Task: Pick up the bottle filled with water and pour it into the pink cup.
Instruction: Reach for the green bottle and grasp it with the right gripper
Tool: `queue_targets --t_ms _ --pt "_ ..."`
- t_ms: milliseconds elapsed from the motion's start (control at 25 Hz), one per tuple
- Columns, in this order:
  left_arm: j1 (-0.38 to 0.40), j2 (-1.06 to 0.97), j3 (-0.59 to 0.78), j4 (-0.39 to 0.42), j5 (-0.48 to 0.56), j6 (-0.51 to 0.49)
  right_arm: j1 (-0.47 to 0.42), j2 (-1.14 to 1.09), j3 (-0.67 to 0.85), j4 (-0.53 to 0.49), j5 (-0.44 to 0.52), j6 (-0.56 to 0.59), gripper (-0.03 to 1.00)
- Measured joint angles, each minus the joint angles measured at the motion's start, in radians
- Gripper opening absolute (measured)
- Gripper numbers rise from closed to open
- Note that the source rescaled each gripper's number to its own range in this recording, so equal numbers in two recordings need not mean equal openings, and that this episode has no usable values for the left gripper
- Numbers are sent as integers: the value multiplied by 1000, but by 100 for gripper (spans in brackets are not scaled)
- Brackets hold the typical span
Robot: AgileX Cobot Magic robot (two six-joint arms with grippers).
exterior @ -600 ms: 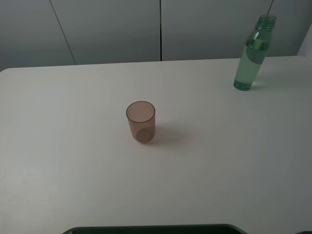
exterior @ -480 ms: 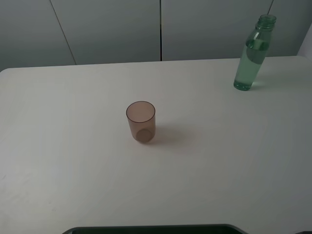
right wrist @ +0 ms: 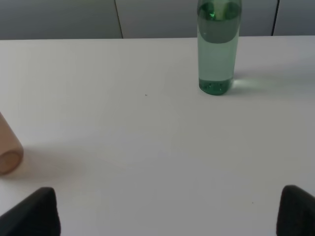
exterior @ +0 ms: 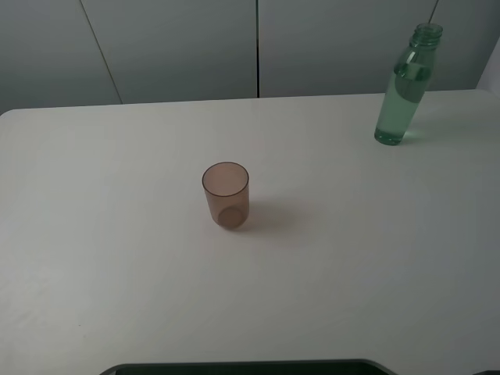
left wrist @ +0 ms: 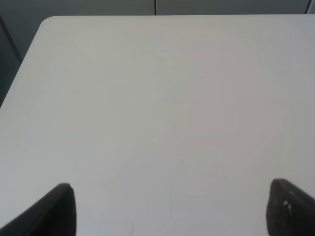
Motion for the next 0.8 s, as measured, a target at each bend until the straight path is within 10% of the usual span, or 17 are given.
queue_targets --t_ms 800 --pt "0 0 0 -7 0 0 0 0 0 0 0 0 84"
